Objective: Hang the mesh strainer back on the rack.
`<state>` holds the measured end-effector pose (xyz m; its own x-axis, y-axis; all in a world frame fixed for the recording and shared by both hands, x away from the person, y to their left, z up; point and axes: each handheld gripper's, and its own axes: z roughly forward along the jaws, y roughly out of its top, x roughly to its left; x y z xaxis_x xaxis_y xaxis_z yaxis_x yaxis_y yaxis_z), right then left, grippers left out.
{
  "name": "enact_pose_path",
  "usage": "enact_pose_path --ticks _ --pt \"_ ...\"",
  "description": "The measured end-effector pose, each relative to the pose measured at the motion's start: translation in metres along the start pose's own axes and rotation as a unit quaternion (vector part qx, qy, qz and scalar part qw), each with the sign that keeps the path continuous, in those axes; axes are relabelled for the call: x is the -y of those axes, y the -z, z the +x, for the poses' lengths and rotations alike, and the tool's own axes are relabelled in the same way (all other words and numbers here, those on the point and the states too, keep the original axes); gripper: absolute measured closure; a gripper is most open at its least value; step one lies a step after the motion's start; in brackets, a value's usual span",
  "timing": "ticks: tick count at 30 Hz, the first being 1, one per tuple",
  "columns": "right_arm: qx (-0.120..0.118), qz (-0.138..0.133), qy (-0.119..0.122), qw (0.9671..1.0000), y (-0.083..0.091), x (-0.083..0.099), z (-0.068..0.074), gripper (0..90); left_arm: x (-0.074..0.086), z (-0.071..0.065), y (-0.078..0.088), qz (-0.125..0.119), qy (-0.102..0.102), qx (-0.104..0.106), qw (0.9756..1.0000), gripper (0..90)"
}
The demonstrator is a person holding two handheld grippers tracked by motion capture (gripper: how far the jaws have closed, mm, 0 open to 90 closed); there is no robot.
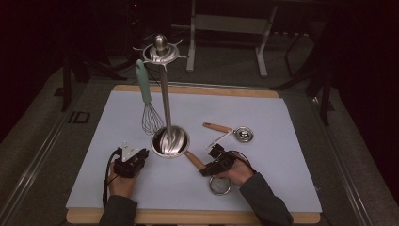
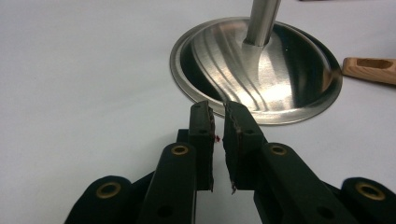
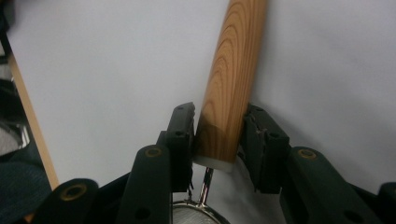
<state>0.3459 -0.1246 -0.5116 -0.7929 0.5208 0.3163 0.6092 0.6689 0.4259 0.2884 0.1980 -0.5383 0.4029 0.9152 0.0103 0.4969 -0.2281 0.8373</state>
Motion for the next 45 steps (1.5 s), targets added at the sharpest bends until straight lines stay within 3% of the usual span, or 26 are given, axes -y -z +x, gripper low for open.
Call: enact_pose_path --ticks 3,8,18,29,45 --pt "0.009 0.010 0.012 0.9998 -0.001 -0.003 0.003 65.1 0.000 0.000 0.000 0.000 0.000 0.000 1.0000 81.9" --pt "-0.003 0.011 0.007 0.9999 -0.002 -0.003 0.003 66.1 0.000 0.000 0.000 0.001 0.000 0.000 1.0000 81.9" --pt "0.003 0.030 0.004 0.9995 -0.003 -0.009 0.006 67.7 0.000 -0.001 0.000 0.002 -0.001 -0.001 1.0000 81.7" --pt "0.005 -0.010 -0.009 0.9999 0.004 -0.006 0.002 69.9 0.000 0.000 0.000 0.001 0.000 -0.002 1.0000 81.7" --pt "0.011 -0.033 -0.011 0.9993 0.011 -0.005 0.000 71.4 0.000 0.000 0.000 0.001 0.001 -0.003 1.0000 81.6"
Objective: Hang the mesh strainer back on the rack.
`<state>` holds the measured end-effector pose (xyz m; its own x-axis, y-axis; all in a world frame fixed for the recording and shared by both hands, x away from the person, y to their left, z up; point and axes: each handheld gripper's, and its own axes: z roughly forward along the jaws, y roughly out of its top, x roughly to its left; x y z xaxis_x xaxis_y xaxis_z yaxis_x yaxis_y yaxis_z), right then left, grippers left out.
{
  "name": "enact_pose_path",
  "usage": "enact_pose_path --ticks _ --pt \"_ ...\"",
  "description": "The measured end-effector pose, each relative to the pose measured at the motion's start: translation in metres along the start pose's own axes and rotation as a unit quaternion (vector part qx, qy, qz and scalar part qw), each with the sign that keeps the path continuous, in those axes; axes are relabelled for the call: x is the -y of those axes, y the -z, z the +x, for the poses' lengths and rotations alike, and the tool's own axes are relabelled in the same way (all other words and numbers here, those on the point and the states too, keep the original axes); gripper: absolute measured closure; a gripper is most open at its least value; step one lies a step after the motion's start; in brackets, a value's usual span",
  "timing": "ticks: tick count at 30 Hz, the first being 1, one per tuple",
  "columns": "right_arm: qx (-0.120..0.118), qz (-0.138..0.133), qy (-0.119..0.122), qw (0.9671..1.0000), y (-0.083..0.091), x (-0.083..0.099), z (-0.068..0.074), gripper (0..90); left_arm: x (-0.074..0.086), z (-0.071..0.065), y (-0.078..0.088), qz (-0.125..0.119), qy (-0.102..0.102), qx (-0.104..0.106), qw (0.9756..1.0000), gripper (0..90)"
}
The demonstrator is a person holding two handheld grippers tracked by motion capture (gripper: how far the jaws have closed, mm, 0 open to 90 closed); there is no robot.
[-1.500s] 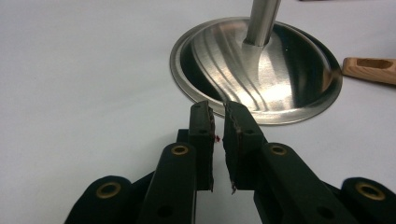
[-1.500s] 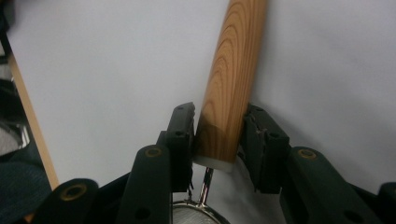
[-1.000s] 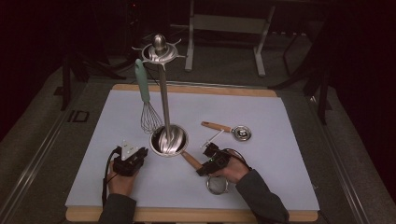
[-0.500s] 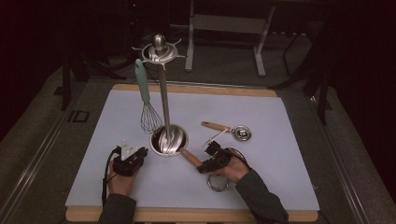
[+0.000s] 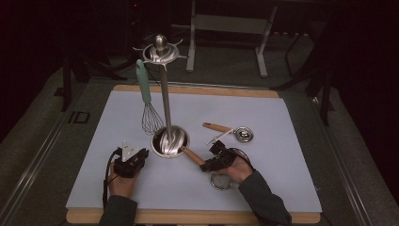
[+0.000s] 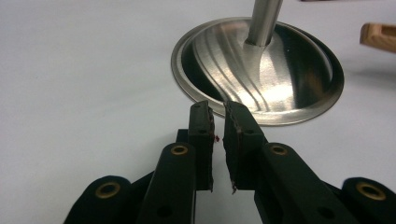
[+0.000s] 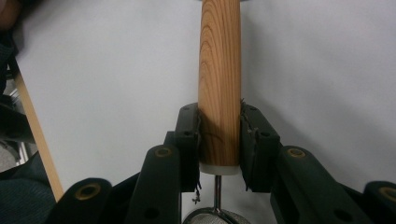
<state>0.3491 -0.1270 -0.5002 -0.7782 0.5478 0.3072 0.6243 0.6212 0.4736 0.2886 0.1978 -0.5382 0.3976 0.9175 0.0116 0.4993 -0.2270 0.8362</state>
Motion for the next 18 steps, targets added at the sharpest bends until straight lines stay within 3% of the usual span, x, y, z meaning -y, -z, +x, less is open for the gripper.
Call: enact_pose_path --ticks 18 --pt "0.001 -0.050 0.002 0.9988 0.020 -0.004 -0.003 71.4 0.000 0.000 0.000 -0.001 0.001 0.000 1.0000 81.6"
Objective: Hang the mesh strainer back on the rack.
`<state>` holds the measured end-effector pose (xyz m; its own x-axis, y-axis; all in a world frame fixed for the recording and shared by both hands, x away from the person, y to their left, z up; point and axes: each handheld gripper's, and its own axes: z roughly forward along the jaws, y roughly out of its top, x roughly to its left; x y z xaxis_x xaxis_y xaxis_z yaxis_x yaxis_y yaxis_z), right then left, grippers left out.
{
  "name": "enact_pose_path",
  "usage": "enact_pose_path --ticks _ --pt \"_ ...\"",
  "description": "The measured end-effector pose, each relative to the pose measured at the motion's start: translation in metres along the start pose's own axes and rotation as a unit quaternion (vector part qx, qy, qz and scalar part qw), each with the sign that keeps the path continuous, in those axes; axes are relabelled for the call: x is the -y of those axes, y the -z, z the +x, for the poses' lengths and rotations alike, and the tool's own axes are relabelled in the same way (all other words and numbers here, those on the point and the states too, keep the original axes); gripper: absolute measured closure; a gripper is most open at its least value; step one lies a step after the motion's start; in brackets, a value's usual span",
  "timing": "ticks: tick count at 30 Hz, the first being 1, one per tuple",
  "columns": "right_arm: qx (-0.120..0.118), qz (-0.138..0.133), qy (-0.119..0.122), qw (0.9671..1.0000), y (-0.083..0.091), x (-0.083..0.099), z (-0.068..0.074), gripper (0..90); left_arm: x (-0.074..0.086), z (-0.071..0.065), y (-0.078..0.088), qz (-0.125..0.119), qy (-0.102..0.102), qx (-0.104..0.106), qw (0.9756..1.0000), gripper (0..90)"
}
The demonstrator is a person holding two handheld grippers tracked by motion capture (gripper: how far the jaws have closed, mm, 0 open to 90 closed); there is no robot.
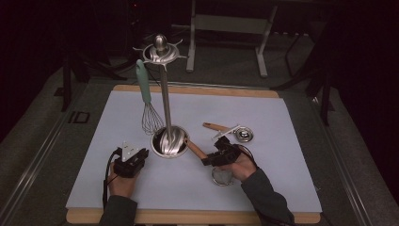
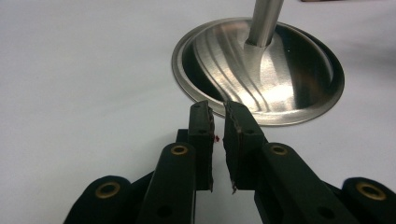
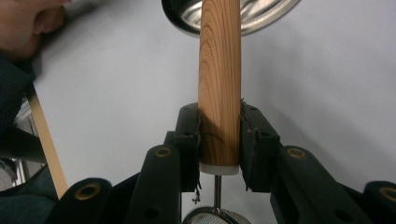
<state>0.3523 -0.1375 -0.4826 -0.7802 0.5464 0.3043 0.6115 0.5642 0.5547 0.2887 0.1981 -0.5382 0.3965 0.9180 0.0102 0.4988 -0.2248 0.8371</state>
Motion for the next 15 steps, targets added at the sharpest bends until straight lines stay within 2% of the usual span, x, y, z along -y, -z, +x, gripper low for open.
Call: enact_pose_path --ticks 10,15 --pt "-0.002 -0.029 -0.002 0.9996 0.012 -0.004 0.000 71.4 0.000 0.000 0.000 -0.001 0.001 0.000 1.0000 81.3" --pt "-0.005 -0.058 0.000 0.9983 0.018 -0.004 0.002 71.4 0.000 0.000 0.000 -0.001 0.001 0.000 1.0000 81.1"
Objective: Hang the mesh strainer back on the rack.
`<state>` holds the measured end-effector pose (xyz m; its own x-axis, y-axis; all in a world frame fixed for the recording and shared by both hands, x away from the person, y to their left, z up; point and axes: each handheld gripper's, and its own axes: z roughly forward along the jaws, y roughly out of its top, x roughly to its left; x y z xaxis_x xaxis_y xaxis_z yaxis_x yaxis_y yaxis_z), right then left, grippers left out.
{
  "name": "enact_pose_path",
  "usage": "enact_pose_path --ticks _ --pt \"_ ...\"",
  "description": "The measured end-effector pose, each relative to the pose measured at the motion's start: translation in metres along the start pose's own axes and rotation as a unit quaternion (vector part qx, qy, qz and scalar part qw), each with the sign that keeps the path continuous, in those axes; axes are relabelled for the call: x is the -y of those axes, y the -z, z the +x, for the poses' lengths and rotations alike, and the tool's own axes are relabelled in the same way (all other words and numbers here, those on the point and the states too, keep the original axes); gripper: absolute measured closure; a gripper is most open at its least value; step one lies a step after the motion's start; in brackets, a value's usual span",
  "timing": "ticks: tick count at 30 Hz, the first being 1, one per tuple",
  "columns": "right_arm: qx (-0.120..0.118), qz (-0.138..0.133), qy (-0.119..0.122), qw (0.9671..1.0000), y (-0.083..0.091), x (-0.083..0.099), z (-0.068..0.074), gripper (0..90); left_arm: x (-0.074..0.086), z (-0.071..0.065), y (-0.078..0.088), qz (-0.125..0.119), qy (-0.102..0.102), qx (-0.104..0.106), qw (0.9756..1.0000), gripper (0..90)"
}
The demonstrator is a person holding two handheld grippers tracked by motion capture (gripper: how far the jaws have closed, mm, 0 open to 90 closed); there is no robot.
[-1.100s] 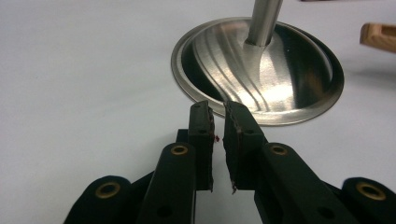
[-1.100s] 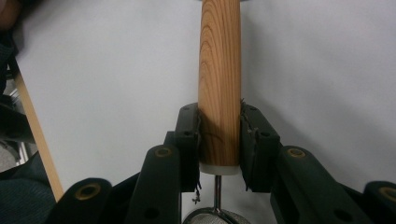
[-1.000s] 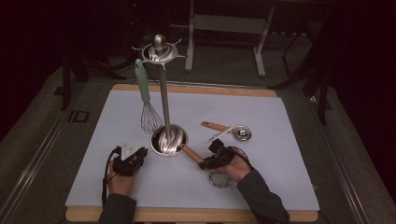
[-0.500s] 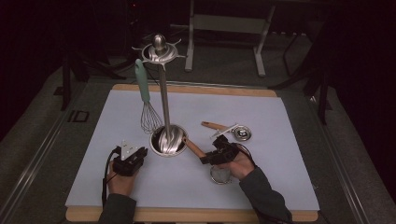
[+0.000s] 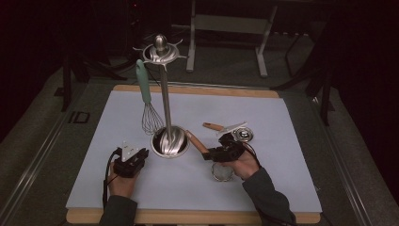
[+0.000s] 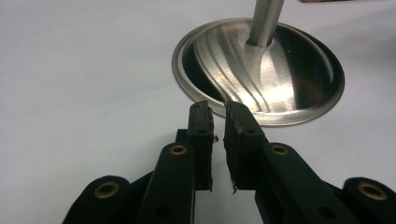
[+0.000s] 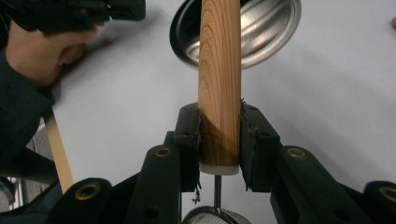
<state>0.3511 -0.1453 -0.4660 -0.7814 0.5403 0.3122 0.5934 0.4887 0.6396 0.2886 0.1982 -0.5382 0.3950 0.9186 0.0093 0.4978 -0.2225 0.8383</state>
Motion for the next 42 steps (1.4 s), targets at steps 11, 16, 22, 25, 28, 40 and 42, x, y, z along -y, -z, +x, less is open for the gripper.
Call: enact_pose_path --ticks 11,16,22,25,28,40,42 --pt "0.003 -0.037 0.016 0.9992 0.016 -0.009 0.011 71.4 0.000 0.000 0.000 -0.001 0.003 0.000 1.0000 81.1" --pt "-0.002 -0.059 0.023 0.9980 0.027 -0.017 0.015 71.4 0.000 0.000 0.000 -0.002 0.003 0.000 1.0000 81.0" --pt "-0.004 -0.084 0.037 0.9958 0.040 -0.026 0.021 71.4 0.000 0.000 0.000 -0.002 0.002 0.000 1.0000 81.0" --pt "-0.005 -0.092 0.043 0.9948 0.044 -0.029 0.023 71.4 0.000 0.000 0.000 -0.001 0.003 0.000 1.0000 81.1" --pt "-0.008 -0.102 0.055 0.9932 0.051 -0.033 0.026 71.4 0.000 0.000 0.000 -0.002 0.003 0.001 1.0000 81.1" --pt "-0.009 -0.148 0.083 0.9854 0.079 -0.051 0.038 71.4 0.000 0.000 0.000 -0.002 0.003 0.000 1.0000 81.1" --pt "-0.012 -0.158 0.087 0.9836 0.083 -0.055 0.041 71.4 0.000 0.000 0.001 -0.002 0.004 0.000 1.0000 81.1"
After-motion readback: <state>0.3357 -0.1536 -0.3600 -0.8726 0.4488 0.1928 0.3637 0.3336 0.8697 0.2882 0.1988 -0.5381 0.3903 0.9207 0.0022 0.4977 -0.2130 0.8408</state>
